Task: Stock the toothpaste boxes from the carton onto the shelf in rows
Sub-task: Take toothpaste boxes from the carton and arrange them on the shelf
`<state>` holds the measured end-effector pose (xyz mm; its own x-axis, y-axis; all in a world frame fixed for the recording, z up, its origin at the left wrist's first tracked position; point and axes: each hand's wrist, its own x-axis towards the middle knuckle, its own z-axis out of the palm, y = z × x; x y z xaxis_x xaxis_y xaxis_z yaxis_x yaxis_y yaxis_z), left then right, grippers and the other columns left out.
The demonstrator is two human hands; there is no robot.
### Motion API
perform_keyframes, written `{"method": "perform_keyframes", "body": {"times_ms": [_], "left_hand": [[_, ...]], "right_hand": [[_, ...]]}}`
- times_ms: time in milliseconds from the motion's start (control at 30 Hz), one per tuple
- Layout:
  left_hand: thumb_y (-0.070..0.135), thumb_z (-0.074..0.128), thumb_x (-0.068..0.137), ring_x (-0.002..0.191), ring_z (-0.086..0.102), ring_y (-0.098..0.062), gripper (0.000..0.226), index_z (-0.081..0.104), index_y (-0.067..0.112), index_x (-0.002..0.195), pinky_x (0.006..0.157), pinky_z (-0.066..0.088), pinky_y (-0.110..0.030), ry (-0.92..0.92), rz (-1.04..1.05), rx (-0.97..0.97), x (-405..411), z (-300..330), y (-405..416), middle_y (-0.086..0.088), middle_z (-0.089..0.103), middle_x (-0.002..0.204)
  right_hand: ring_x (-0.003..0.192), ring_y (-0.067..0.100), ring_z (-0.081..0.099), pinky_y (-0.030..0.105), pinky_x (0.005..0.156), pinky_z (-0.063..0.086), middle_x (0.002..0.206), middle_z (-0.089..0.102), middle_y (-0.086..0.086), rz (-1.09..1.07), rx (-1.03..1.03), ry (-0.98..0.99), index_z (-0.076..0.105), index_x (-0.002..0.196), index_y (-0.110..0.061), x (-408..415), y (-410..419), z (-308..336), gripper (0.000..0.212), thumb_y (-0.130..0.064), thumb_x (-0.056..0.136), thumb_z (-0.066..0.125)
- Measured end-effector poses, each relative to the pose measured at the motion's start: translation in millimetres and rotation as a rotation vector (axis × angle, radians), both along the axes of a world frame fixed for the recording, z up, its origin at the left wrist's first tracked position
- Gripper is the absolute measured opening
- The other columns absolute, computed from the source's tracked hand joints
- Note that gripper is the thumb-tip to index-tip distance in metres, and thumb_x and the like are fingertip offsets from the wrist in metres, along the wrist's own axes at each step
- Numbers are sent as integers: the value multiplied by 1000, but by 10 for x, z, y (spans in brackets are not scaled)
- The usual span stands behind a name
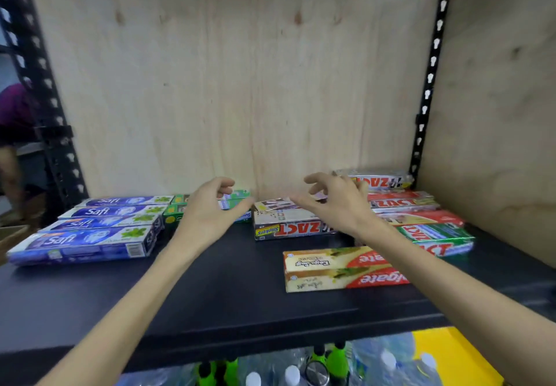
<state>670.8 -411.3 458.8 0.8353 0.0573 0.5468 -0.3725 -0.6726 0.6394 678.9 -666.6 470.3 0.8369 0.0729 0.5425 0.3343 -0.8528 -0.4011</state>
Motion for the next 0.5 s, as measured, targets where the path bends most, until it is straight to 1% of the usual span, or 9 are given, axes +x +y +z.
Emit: {"method": "perform_keyframes", "body": {"times_ms": [67, 100, 167, 233, 300, 367, 433, 500], "left_hand": [[42, 77, 84, 104, 59, -9, 44, 64, 19, 119, 91, 46, -26, -21, -23, 10, -115, 6, -311, 6, 64, 109], [39, 76, 85, 102, 59, -10, 39, 64, 18, 116, 89, 47, -26, -23, -36, 18, -175, 10, -483, 5, 64, 108], [39, 74, 87, 99, 59, -11, 33, 64, 18, 111, 87, 48, -28, 5, -67, 40, -288, -10, -824, 5, 64, 105], [43, 72, 88, 95, 60, -11, 31, 63, 21, 108, 88, 53, -34, 58, -98, 60, -375, -72, -1144, 7, 64, 100], [49, 69, 88, 91, 62, -9, 32, 62, 23, 106, 87, 55, -38, 133, -117, 98, -450, -139, -1431, 8, 65, 96], [53, 67, 88, 92, 64, -11, 36, 62, 23, 106, 87, 56, -39, 190, -105, 168, -521, -180, -1684, 7, 66, 97], [55, 65, 89, 94, 66, -13, 38, 61, 22, 108, 85, 57, -40, 221, -76, 238, -581, -181, -1878, 7, 67, 99], [59, 61, 90, 93, 67, -14, 41, 61, 22, 108, 82, 58, -41, 259, -35, 281, -612, -191, -2003, 7, 68, 100]], "right_hand": [[111, 19, 59, 41, 90, 32, 110, 72, -10, -70, 4, 20, 63, 125, -31, -181, -318, -35, 68, -81, 81, 52], [113, 22, 59, 42, 91, 36, 113, 73, -7, -113, -3, 35, 64, 125, -29, -267, -491, -51, 67, -79, 81, 53], [122, 30, 56, 47, 98, 45, 124, 70, 1, -214, -17, 72, 63, 131, -28, -427, -855, -89, 67, -75, 84, 55], [123, 35, 54, 51, 98, 48, 130, 66, 7, -318, -35, 107, 59, 136, -28, -591, -1220, -145, 68, -73, 86, 56], [120, 40, 53, 50, 95, 49, 129, 64, 14, -413, -71, 134, 57, 138, -26, -739, -1530, -219, 66, -71, 88, 55], [120, 43, 50, 49, 95, 46, 129, 60, 20, -499, -108, 175, 53, 139, -25, -860, -1750, -295, 67, -70, 90, 53], [120, 43, 49, 48, 96, 46, 130, 59, 19, -542, -114, 235, 49, 141, -23, -917, -1881, -359, 72, -73, 89, 50], [121, 42, 52, 50, 98, 48, 131, 62, 15, -504, -63, 302, 45, 143, -23, -924, -1947, -412, 75, -75, 89, 48]]}}
